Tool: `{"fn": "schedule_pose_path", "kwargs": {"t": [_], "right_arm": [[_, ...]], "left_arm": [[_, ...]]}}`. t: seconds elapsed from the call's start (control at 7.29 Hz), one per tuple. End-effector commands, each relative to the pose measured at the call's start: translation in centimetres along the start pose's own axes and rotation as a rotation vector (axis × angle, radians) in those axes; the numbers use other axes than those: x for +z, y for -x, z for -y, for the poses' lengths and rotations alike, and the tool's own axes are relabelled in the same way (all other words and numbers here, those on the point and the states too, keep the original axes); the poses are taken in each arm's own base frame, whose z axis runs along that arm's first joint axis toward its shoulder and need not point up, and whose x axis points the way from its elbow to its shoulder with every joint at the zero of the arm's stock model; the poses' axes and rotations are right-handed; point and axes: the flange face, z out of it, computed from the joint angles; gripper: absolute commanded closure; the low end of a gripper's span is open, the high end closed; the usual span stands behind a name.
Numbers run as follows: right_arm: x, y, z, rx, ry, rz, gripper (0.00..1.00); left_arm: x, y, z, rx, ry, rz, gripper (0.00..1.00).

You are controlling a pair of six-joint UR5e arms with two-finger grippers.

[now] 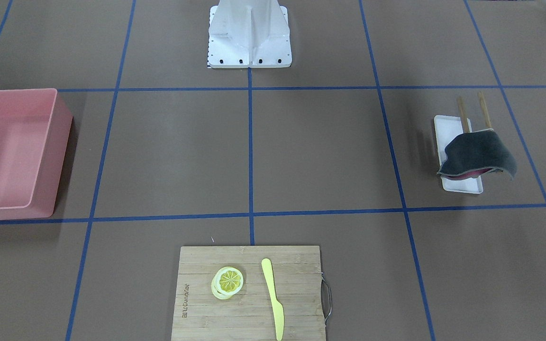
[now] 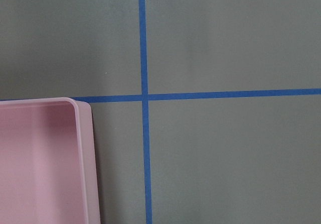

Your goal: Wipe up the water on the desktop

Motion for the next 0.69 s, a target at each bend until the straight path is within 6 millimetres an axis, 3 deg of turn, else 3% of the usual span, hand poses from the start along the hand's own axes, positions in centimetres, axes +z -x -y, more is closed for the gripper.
{"fn": "schedule_pose_path", "kwargs": {"t": [0.0,0.27,0.55], "right_arm": [[-0.3,0.4,0.1,-0.01,-0.01,0.004,0.0],[-1.0,2.2,0.3,-0.061,-0.021,-0.011,0.0],[-0.1,2.6,0.4,-0.052,-0.007,0.003,0.0]], "left_arm": [[-1.4,-1.6,0.4,0.036,-0.039,-0.003,0.02],[-4.2,-5.2,2.1,-0.052,-0.09,-0.051,0.02],[-2.1,-9.1,2.9,-0.059,-0.032,-0.128,0.02]]}}
